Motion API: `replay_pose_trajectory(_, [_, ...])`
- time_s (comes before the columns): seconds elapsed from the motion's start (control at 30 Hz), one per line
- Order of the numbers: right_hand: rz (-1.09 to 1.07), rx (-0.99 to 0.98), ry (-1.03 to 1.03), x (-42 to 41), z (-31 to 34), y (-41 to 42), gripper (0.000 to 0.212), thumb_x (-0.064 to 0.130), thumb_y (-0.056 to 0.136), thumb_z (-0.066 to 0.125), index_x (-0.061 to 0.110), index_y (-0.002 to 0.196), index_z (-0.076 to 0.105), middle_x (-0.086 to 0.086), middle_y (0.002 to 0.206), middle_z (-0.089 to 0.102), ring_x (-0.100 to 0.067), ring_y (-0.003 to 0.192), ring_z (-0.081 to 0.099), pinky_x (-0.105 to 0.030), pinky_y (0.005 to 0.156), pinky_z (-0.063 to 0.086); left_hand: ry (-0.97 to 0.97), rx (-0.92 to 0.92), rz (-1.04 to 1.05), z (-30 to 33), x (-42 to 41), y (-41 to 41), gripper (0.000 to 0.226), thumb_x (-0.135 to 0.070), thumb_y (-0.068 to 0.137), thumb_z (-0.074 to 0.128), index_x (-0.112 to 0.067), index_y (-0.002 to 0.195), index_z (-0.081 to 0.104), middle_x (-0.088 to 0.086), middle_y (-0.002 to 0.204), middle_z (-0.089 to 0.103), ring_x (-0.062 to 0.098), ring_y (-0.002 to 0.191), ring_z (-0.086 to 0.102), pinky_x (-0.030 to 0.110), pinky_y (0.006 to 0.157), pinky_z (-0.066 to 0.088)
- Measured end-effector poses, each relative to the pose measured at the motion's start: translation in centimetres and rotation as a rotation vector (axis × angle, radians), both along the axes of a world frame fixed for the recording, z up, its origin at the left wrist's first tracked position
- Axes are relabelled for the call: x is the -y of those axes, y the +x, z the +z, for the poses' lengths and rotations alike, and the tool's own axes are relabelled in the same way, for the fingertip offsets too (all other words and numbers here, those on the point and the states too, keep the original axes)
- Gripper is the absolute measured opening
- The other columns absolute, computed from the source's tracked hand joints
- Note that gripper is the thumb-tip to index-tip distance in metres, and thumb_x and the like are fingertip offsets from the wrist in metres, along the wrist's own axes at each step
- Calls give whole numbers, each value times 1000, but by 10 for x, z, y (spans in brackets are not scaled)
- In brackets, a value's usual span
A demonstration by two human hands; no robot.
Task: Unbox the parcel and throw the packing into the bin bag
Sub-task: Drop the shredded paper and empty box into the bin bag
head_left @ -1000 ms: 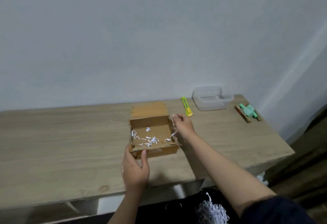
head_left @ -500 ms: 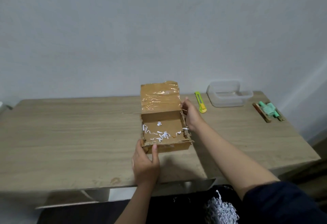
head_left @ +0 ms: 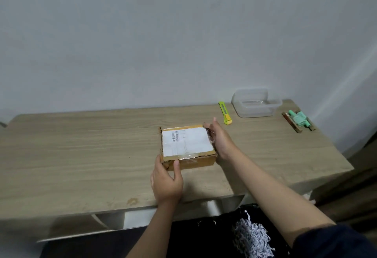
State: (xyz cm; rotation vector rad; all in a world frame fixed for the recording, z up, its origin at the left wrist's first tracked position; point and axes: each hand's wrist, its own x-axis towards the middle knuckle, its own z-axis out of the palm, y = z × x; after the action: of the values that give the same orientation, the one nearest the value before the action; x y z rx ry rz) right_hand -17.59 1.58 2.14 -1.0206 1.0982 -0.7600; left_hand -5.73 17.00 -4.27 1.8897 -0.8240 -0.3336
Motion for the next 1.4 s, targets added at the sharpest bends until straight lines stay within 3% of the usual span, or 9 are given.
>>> replay_pose_trajectory(0.1, [-5,-88,-3,-1,-9,-2,59,66,68,58,15,96,66,-8,98,64,-19,84,56,-33,71,45,-8,3,-22,4,-2,-2,75,-61,81,41,-18,141,29,3,123,59,26,111,56,53,99,41])
replay_pose_trajectory(0.2, [4,-244,-64,-7,-17,-3,63,64,71,60,18,114,59,-7,122,63,-21,107,61,-42,99,46,-9,23,-36,6,-4,-3,80,-62,81,40,-19,146,20,5,131,56,27,117,52,54,103,37])
replay_pose_trajectory(0.37, [91,-370,-189,-38,5,-1,24,22,94,44,17,112,59,0,111,65,-18,103,60,-28,85,43,-7,25,-46,6,-1,1,63,-58,86,39,-29,140,28,1,128,59,23,114,55,52,104,35])
replay_pose_trajectory(0.53, [52,-366,-239,-66,13,-33,32,23,92,47,23,123,55,6,117,62,-15,108,58,-29,88,43,-120,-86,-200,9,-9,-4,53,-50,84,51,-28,130,38,-1,127,56,19,114,55,25,90,45])
replay_pose_trajectory(0.73, [-85,-472,-291,-103,15,-130,41,24,83,59,27,123,53,6,119,63,-16,109,60,-39,100,46,-216,-135,-363,20,-22,-79,57,-55,80,59,-28,127,40,-2,123,54,16,112,55,43,93,49])
replay_pose_trajectory(0.97, [-353,-454,-210,-148,11,-265,38,14,88,56,28,124,57,4,118,65,-18,106,61,-39,96,48,-141,-101,-566,25,-46,-203,66,-68,77,54,-28,127,39,-6,123,52,12,113,52,37,93,48])
replay_pose_trajectory(1.13, [-503,-436,-165,-179,-4,-325,38,6,87,52,30,115,60,1,113,67,-18,100,63,-39,93,49,-59,-229,-723,5,-67,-264,51,-43,80,68,-29,120,40,-9,113,59,4,102,60,29,84,53])
replay_pose_trajectory(1.23, [-547,-456,-82,-192,-23,-345,37,6,87,53,22,119,58,3,113,65,-16,98,61,-30,88,48,35,-251,-762,-9,-77,-285,61,-32,80,68,-30,131,33,-5,121,60,3,106,59,24,89,51])
replay_pose_trajectory(1.4, [-478,-498,58,-202,-68,-362,51,15,85,58,19,135,47,4,133,53,-17,115,56,-30,93,45,144,-170,-850,-41,-92,-294,57,-29,85,64,-55,123,29,-16,123,56,0,112,54,24,90,49])
